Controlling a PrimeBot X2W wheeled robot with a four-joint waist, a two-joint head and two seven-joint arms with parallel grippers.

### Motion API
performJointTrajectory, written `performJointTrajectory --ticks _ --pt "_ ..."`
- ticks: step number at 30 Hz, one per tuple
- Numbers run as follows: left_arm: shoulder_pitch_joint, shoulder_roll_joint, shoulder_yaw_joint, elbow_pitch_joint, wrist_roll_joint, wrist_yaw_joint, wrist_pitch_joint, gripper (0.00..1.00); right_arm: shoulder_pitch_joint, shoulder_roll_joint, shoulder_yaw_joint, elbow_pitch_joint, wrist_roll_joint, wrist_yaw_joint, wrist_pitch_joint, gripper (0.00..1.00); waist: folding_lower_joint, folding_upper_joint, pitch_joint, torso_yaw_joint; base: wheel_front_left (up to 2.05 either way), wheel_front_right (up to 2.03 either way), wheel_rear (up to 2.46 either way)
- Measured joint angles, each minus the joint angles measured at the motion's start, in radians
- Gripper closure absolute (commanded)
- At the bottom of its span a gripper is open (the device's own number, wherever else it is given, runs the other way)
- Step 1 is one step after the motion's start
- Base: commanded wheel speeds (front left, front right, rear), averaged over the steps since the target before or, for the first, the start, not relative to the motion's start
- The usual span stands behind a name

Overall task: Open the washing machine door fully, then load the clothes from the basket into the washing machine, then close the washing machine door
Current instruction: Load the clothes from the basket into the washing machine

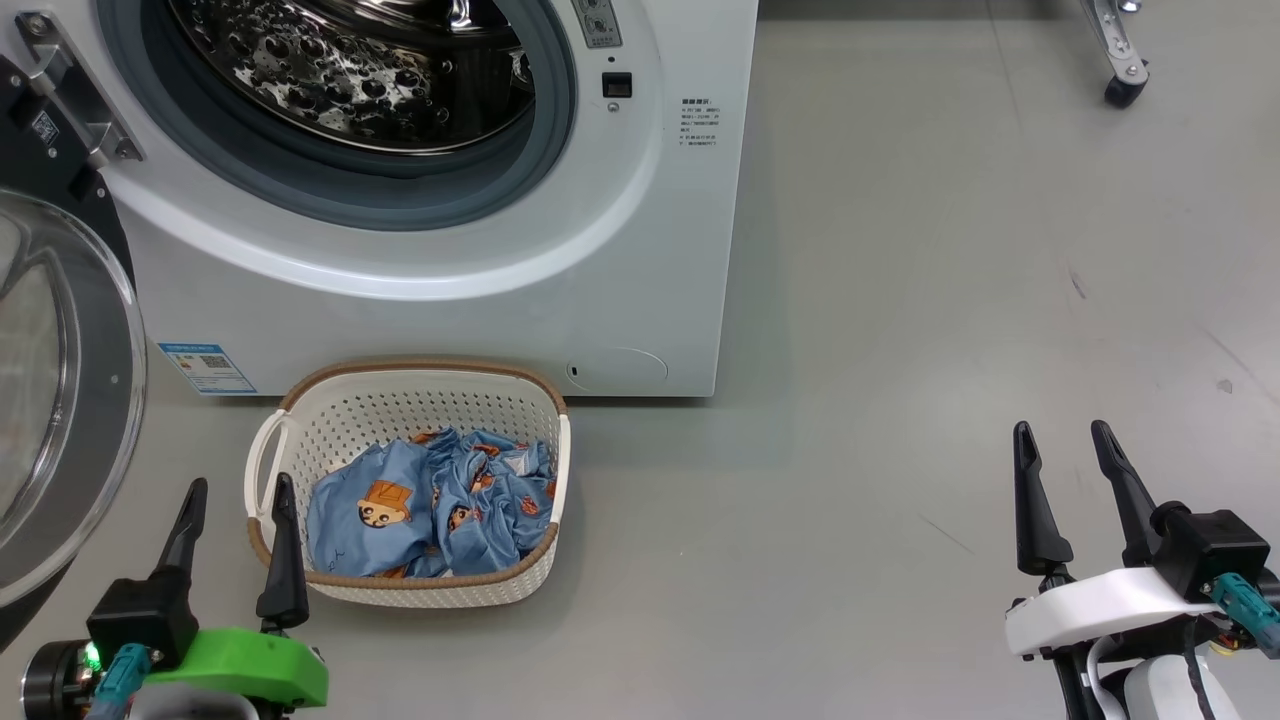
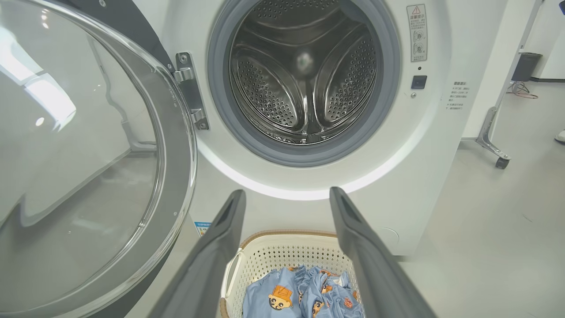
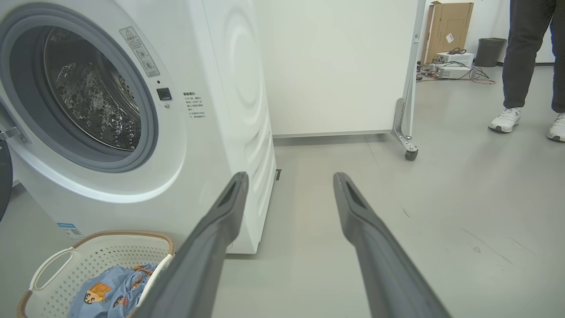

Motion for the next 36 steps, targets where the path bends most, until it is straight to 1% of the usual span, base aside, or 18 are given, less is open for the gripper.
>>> performJointTrajectory --ticks 9,18,36 --pt "-0.001 -0.001 0.015 -0.009 0.008 0.000 0.000 0.00 0.000 0.000 -0.001 0.000 0.003 0.000 0.000 0.00 0.0000 0.0000 0.011 0.002 0.89 -1.16 0.27" --pt "-0.002 -0.002 0.030 -0.014 0.017 0.000 0.000 0.00 0.000 0.001 -0.003 0.000 0.011 0.000 0.000 0.00 0.0000 0.0000 0.027 0.004 0.74 -0.75 0.01" --pt "-0.004 -0.005 0.030 -0.005 0.021 0.000 0.000 0.00 -0.001 0.002 -0.006 0.002 0.012 0.000 0.000 0.00 0.0000 0.0000 0.047 0.007 0.20 -0.20 0.00"
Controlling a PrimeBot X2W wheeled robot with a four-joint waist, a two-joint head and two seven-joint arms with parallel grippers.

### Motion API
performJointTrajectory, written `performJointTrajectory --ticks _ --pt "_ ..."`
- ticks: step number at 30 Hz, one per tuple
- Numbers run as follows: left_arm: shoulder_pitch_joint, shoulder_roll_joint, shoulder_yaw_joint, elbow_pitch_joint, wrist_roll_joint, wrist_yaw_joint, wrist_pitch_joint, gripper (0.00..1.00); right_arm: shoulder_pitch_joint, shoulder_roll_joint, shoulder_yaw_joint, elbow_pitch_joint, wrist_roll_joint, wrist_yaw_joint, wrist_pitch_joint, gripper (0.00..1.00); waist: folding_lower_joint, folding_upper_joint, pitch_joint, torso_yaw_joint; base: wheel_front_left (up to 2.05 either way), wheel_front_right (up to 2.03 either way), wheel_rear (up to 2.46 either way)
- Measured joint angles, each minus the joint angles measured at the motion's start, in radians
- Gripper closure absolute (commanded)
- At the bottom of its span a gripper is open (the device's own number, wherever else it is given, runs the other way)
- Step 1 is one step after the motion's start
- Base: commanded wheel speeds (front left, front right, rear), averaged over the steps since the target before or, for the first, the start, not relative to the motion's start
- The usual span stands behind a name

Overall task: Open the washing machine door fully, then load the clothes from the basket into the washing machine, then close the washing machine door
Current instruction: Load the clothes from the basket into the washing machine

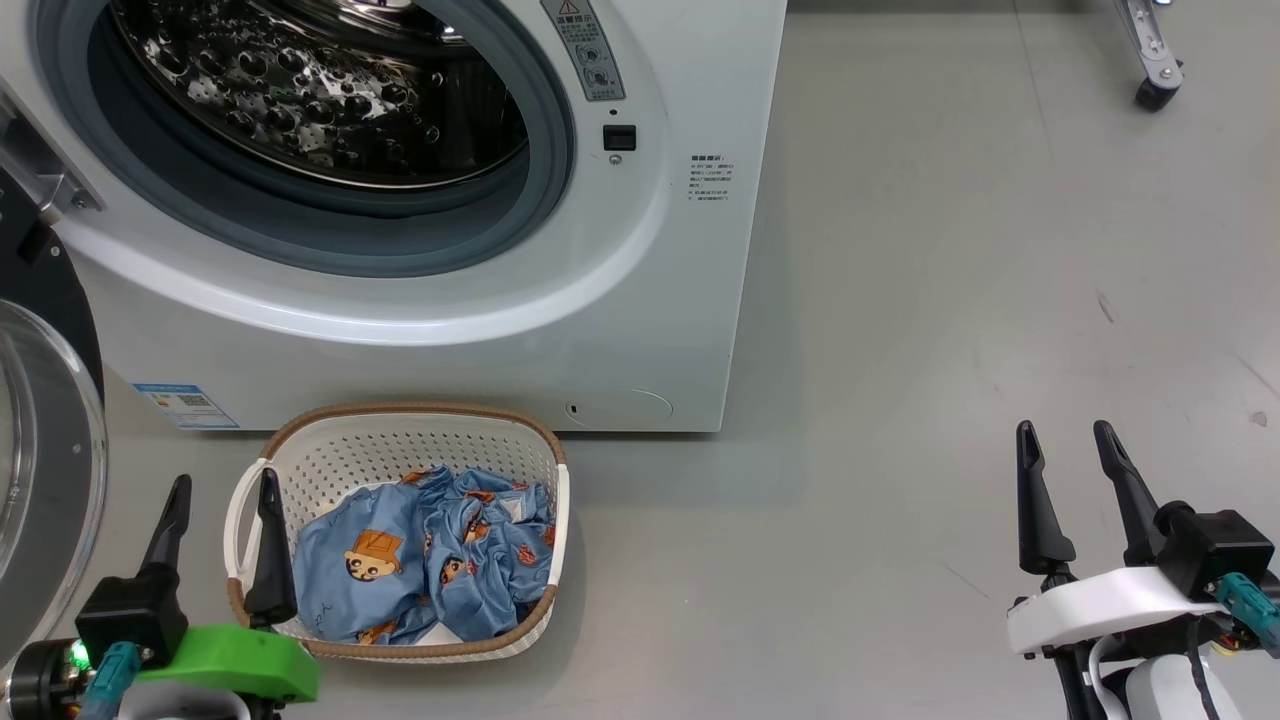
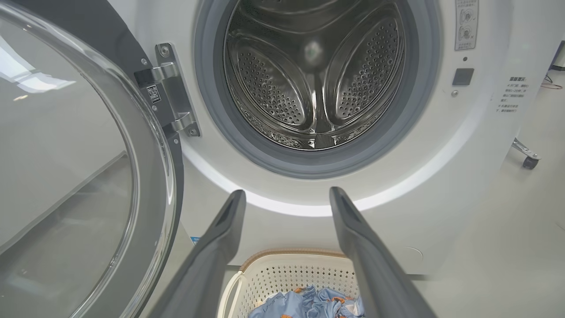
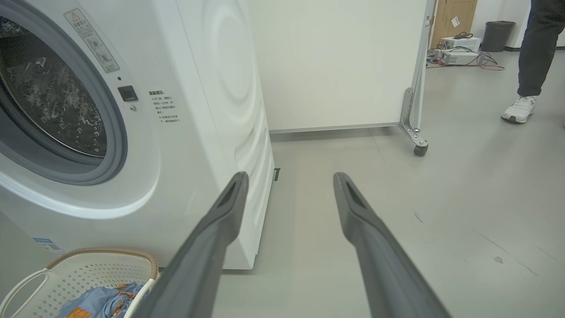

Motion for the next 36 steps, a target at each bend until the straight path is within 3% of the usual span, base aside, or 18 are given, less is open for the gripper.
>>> performJointTrajectory --ticks 36 --pt "-0.004 -0.003 -0.032 -0.003 0.004 0.000 0.000 0.00 -0.002 0.000 -0.007 0.002 0.000 0.000 0.000 0.00 0.0000 0.0000 0.040 0.007 0.00 0.00 0.00"
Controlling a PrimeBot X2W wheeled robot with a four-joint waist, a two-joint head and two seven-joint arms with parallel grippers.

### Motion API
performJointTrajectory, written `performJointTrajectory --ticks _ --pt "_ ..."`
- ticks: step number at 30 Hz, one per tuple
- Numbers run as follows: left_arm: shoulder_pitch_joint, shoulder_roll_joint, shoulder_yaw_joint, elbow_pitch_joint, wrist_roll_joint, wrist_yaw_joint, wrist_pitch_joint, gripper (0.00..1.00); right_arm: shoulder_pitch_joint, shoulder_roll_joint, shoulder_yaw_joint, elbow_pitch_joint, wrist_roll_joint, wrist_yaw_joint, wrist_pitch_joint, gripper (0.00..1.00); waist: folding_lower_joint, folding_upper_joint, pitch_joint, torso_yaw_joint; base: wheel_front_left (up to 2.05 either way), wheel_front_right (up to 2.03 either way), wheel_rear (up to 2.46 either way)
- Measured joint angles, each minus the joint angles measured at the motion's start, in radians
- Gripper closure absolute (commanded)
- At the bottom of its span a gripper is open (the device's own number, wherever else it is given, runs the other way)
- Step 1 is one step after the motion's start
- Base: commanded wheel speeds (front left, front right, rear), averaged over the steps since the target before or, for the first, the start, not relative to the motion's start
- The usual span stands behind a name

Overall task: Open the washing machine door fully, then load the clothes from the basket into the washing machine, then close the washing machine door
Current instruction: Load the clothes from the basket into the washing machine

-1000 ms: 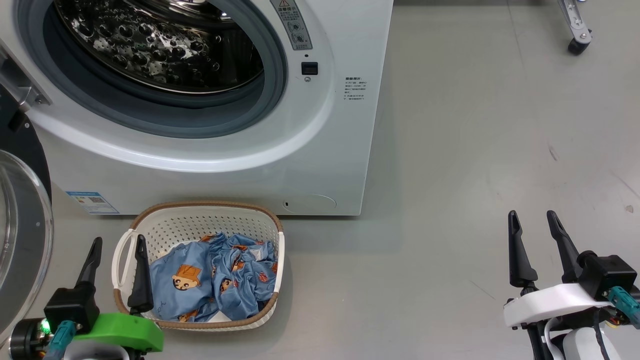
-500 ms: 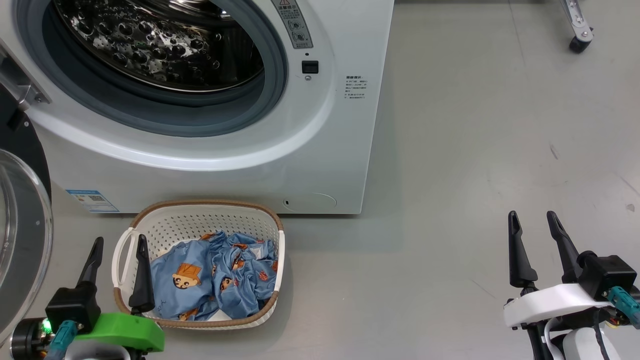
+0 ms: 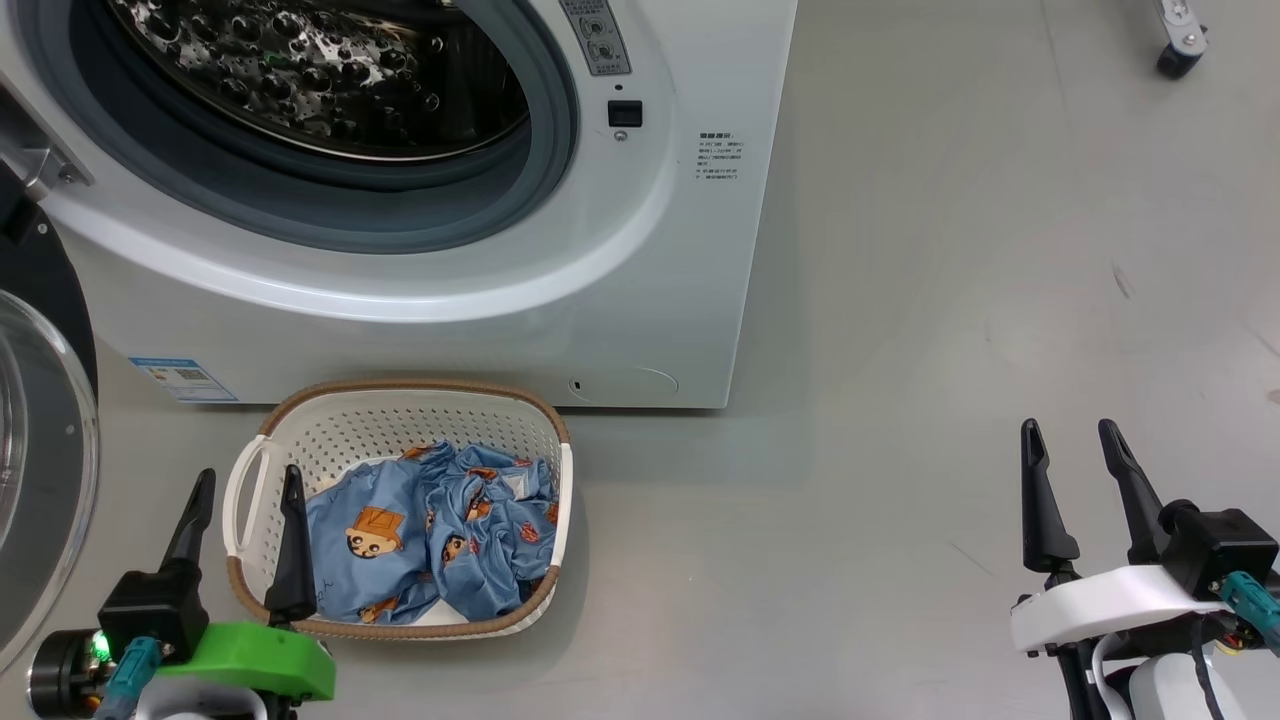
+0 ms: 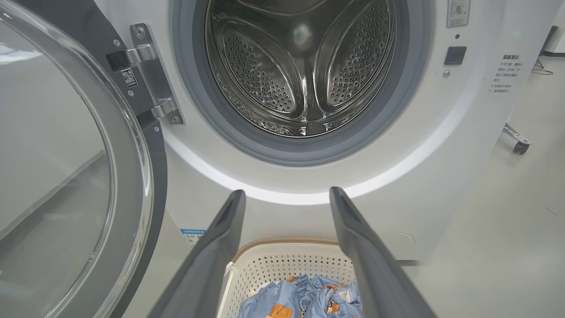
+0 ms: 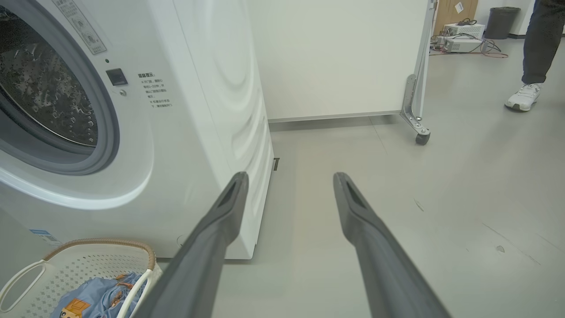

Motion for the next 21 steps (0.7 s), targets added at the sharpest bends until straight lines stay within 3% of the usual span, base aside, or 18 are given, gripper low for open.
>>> performJointTrajectory --ticks 21 --pt "-0.064 -0.002 -0.023 0.000 -0.002 0.000 0.000 0.00 -0.037 -0.005 -0.004 -0.023 0.000 0.000 0.000 0.00 0.0000 0.0000 0.125 0.001 0.00 0.00 0.00"
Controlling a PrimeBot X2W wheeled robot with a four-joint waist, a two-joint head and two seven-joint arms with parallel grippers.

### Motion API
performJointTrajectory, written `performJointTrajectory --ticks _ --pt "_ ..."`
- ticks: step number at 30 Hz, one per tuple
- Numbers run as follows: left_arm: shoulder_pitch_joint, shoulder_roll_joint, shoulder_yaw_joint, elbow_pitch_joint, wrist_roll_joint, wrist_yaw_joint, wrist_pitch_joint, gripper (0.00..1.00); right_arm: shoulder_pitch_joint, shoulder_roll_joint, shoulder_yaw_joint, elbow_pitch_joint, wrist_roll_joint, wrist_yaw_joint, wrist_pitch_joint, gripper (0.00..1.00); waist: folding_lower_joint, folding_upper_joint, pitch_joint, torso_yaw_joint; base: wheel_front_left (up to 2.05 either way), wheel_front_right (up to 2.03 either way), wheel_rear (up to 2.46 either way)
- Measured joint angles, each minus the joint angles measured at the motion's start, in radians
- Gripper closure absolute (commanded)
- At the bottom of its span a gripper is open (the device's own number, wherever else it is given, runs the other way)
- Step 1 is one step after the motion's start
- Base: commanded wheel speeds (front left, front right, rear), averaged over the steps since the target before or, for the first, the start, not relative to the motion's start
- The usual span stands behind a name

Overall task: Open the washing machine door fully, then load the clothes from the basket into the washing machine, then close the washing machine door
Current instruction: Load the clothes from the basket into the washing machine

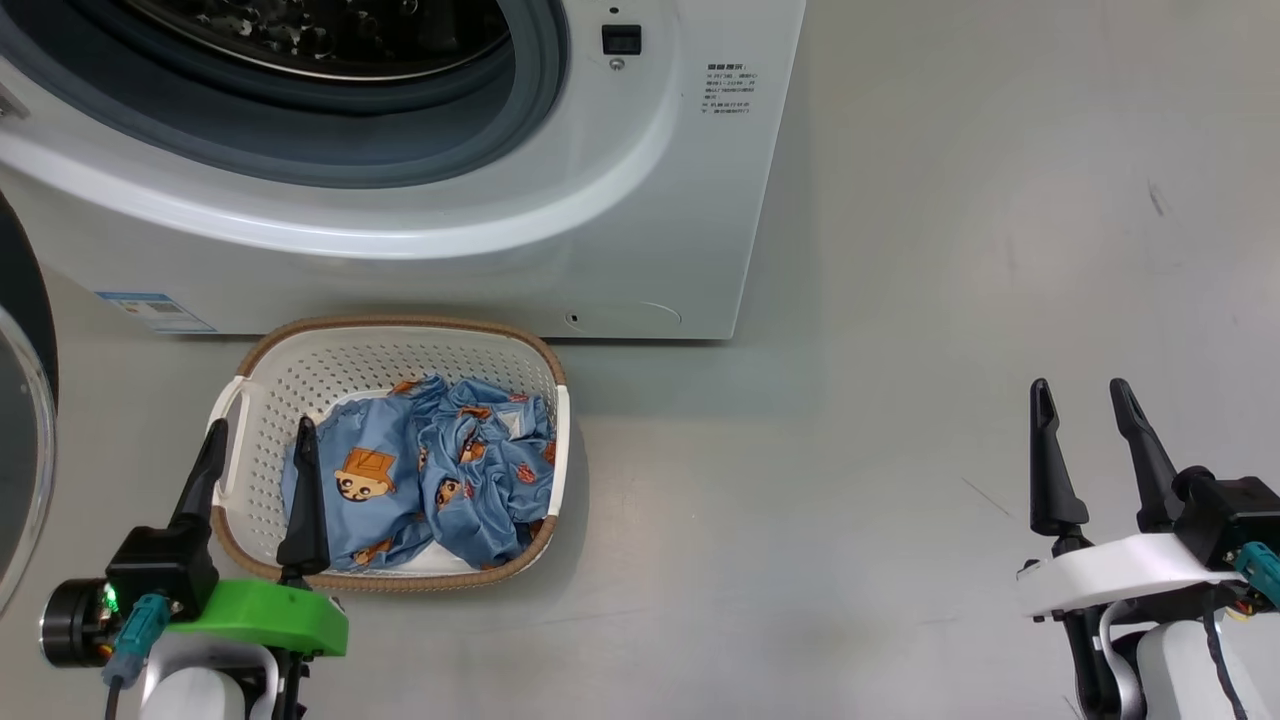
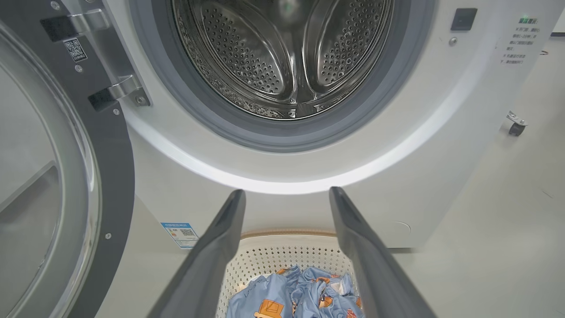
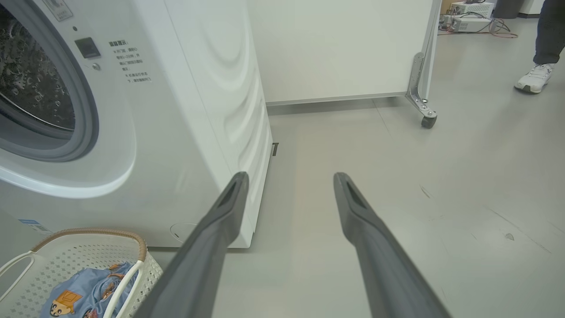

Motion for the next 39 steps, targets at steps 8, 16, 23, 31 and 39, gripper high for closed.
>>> performJointTrajectory --ticks 8,16,23,31,39 --pt "-0.041 -0.002 -0.010 0.004 -0.007 0.000 0.000 0.00 -0.028 -0.003 0.001 -0.014 0.000 0.000 0.000 0.00 0.0000 0.0000 0.062 0.000 0.00 0.00 0.00" --pt "-0.091 -0.003 -0.020 0.007 -0.017 0.000 0.000 0.00 -0.050 -0.010 0.001 -0.023 -0.001 0.000 0.000 0.00 0.0000 0.0000 0.137 -0.004 0.00 0.00 0.00" --pt "-0.151 -0.006 -0.029 0.030 -0.036 0.000 0.000 0.00 -0.081 -0.015 0.005 -0.038 -0.001 0.000 0.000 0.00 0.0000 0.0000 0.224 -0.011 0.00 0.00 0.00" --pt "-0.232 -0.011 -0.031 0.065 -0.054 0.000 0.000 0.00 -0.125 -0.020 0.008 -0.053 -0.002 0.000 0.000 0.00 0.0000 0.0000 0.312 -0.021 0.00 0.00 0.00" --pt "-0.319 -0.016 -0.024 0.118 -0.064 0.000 0.000 0.00 -0.156 -0.027 0.004 -0.063 -0.002 0.000 0.000 0.00 0.0001 0.0000 0.393 -0.031 0.00 0.00 0.00"
